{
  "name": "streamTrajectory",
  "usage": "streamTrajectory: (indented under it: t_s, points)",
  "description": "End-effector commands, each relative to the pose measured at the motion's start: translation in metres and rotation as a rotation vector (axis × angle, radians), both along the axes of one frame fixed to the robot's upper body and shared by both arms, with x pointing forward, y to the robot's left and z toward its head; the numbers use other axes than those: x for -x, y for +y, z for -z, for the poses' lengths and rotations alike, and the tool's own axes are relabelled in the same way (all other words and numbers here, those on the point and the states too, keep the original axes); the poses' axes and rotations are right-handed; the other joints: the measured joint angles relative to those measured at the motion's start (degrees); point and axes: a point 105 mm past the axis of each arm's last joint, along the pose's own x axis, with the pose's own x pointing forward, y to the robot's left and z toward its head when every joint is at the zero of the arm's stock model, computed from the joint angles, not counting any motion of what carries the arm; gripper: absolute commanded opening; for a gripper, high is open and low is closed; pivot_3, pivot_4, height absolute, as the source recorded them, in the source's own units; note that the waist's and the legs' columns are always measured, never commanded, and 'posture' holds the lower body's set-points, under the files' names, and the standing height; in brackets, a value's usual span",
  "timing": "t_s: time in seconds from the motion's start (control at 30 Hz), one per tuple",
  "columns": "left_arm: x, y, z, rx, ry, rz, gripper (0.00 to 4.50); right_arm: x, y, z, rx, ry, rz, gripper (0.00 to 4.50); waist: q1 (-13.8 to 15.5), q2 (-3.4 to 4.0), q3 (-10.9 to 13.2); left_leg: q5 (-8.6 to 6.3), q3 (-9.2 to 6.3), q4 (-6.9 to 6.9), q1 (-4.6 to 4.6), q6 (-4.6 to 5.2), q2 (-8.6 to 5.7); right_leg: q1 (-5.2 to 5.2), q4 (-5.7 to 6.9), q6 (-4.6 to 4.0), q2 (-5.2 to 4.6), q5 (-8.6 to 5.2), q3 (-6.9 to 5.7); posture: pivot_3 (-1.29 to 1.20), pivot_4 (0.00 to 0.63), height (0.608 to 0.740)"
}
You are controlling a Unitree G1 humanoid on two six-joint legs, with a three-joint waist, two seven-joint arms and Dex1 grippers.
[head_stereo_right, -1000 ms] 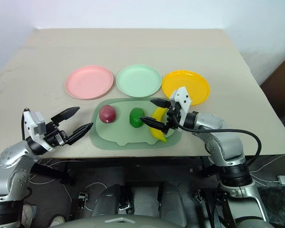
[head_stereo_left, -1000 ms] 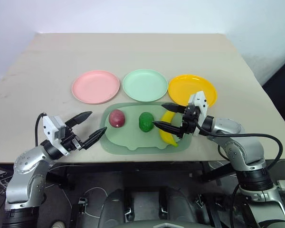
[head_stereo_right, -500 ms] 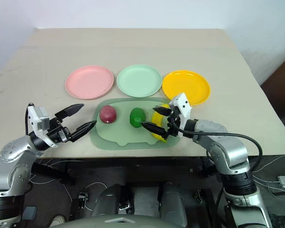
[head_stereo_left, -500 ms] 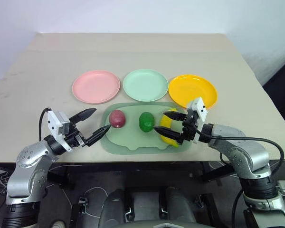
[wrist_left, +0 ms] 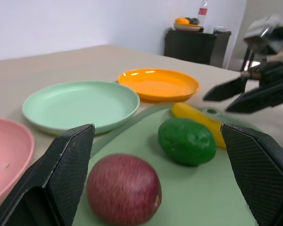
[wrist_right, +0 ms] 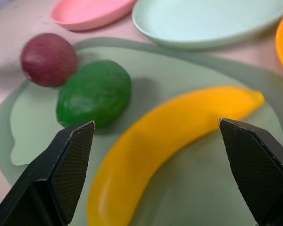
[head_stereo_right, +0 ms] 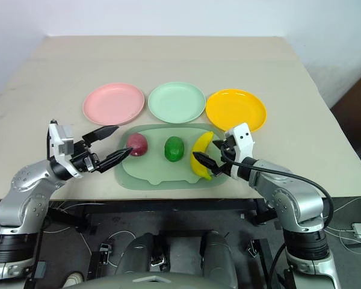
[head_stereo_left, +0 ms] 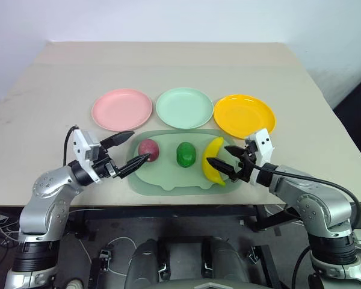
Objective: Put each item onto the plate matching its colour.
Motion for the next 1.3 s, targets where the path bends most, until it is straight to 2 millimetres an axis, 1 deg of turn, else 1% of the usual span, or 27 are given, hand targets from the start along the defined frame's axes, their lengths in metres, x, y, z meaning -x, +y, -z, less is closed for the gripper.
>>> streamTrajectory:
  t_s: [0.03, 0.13, 0.27, 0.47, 0.6, 0.7, 0.77, 0.93, 0.97, 1.07, 1.17, 1.2, 1.3]
  points:
    - [0.001, -0.004, -0.01, 0.008, -0.03, 0.018, 4.49, 0.006, 0.003, -0.007, -0.012, -0.006, -0.009, 4.5, -0.03, 0.0, 0.0, 0.0, 0.0, 0.0, -0.01, 0.0, 0.0, 0.05, 0.0, 0.0, 0.0, 0.0, 0.0, 0.0, 0.15, 0.695]
    - [0.0, -0.002, -0.011, 0.004, -0.028, 0.02, 4.49, 0.007, 0.006, 0.001, 0.009, 0.028, 0.001, 4.5, -0.08, 0.0, 0.0, 0.01, 0.0, 0.0, -0.01, 0.0, 0.01, 0.1, 0.0, 0.0, 0.03, 0.0, 0.0, 0.0, 0.15, 0.695]
    - [-0.002, -0.001, -0.011, 0.003, -0.03, 0.021, 4.49, 0.007, 0.011, 0.008, 0.024, 0.06, 0.006, 4.5, -0.13, 0.0, 0.0, 0.01, 0.0, 0.0, -0.01, 0.0, 0.01, 0.12, 0.0, 0.0, 0.03, 0.0, 0.0, 0.0, 0.15, 0.695]
    - [-0.004, -0.002, -0.011, -0.004, -0.033, 0.023, 4.49, 0.008, 0.018, 0.012, 0.033, 0.077, -0.013, 4.5, -0.14, 0.0, 0.0, 0.01, 0.0, 0.0, 0.01, -0.01, 0.01, 0.13, 0.0, 0.01, 0.03, 0.0, 0.0, 0.0, 0.15, 0.695]
    - [-0.006, -0.001, -0.011, -0.004, -0.037, 0.019, 4.49, 0.01, 0.02, 0.019, 0.083, 0.089, -0.024, 4.5, -0.25, 0.0, 0.0, 0.01, 0.0, 0.0, 0.01, -0.01, 0.01, 0.13, 0.0, 0.01, 0.04, 0.0, 0.0, 0.0, 0.15, 0.695]
    - [-0.007, 0.0, -0.011, -0.006, -0.042, 0.016, 4.5, 0.008, 0.016, 0.023, 0.106, 0.09, -0.005, 3.95, -0.3, -0.01, -0.01, 0.01, 0.0, 0.0, 0.01, -0.01, 0.02, 0.13, 0.0, 0.01, 0.04, 0.0, 0.0, 0.0, 0.15, 0.695]
    - [-0.007, 0.001, -0.011, -0.005, -0.044, 0.016, 4.5, 0.008, 0.014, 0.019, 0.106, 0.076, -0.016, 3.26, -0.28, -0.01, -0.01, 0.01, 0.0, 0.0, 0.01, -0.01, 0.02, 0.13, 0.0, 0.01, 0.04, 0.0, 0.0, 0.0, 0.15, 0.695]
    - [-0.008, 0.001, -0.008, -0.01, -0.043, 0.016, 4.5, 0.009, 0.012, 0.009, 0.082, 0.05, -0.036, 1.68, -0.21, -0.01, -0.01, 0.01, 0.0, 0.0, 0.0, -0.01, 0.01, 0.12, 0.0, 0.01, 0.03, 0.0, 0.0, 0.0, 0.15, 0.695]
    - [-0.009, 0.0, -0.008, -0.012, -0.041, 0.017, 4.5, 0.008, 0.011, 0.006, 0.066, 0.047, -0.03, 1.62, -0.21, -0.01, 0.0, 0.01, 0.0, 0.0, 0.0, -0.01, 0.01, 0.12, 0.0, 0.01, 0.03, 0.0, 0.0, 0.0, 0.15, 0.695]
    - [-0.008, -0.002, -0.008, -0.01, -0.039, 0.022, 4.5, 0.006, 0.007, -0.014, -0.012, 0.01, -0.028, 1.62, -0.15, -0.01, 0.0, 0.01, 0.0, 0.0, 0.0, 0.0, 0.01, 0.14, 0.0, 0.01, 0.03, 0.0, 0.0, 0.0, 0.15, 0.695]
    - [-0.008, -0.002, -0.008, -0.009, -0.039, 0.021, 4.5, 0.002, 0.001, -0.031, -0.042, -0.03, -0.022, 1.62, -0.17, -0.01, 0.0, 0.01, 0.0, 0.0, 0.01, 0.0, 0.0, 0.14, 0.0, 0.01, 0.03, 0.0, 0.0, 0.0, 0.15, 0.695]
    - [-0.008, -0.001, -0.008, -0.009, -0.039, 0.021, 4.5, -0.001, -0.002, -0.038, -0.041, -0.047, -0.01, 1.62, -0.17, -0.01, 0.0, 0.01, 0.0, 0.0, 0.0, 0.0, 0.01, 0.14, 0.0, 0.01, 0.04, 0.0, 0.0, 0.0, 0.15, 0.695]
    - [-0.008, 0.001, -0.008, -0.007, -0.04, 0.018, 4.5, -0.022, -0.011, -0.063, -0.055, -0.1, 0.042, 1.62, -0.39, 0.01, 0.01, 0.01, 0.0, 0.0, 0.0, 0.0, 0.01, 0.13, 0.0, 0.01, 0.04, 0.0, 0.0, 0.0, 0.15, 0.695]
